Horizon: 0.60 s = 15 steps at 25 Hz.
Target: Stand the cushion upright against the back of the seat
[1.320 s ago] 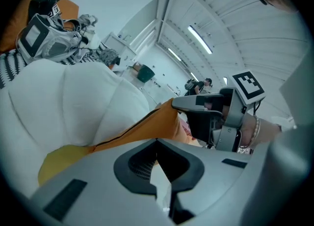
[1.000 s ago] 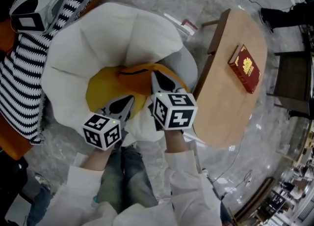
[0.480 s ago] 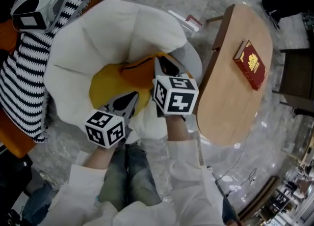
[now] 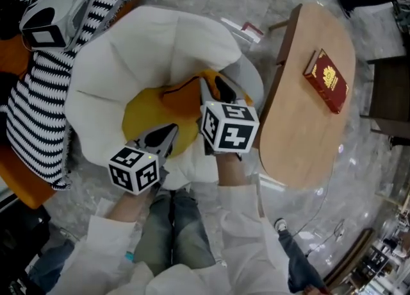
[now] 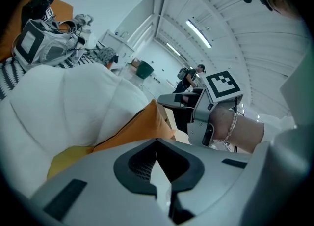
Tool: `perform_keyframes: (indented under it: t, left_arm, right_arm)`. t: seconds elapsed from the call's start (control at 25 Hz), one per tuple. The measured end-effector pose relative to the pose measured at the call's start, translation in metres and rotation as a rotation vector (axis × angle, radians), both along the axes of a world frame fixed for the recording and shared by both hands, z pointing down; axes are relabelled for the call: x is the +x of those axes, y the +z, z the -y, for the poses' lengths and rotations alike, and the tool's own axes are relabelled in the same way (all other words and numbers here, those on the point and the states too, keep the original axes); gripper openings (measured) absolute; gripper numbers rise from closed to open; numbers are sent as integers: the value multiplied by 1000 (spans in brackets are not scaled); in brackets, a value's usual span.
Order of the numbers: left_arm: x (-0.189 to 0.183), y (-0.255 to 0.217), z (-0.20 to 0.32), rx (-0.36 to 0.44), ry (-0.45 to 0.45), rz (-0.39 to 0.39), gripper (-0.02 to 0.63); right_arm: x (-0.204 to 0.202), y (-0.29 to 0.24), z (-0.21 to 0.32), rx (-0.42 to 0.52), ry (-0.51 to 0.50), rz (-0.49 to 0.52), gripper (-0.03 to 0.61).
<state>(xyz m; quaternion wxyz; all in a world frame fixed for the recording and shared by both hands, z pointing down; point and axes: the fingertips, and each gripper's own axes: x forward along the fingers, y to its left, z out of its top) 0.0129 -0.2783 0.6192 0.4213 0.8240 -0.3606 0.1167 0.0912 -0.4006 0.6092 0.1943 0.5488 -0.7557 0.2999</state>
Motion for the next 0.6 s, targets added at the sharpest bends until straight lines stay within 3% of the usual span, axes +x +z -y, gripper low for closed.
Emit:
perform_keyframes:
  t: [0.6]
  left_arm:
    - [2,-106,-33,131,29,-29,8]
  right_arm:
    - [2,-102,-78,82,-14,85,123]
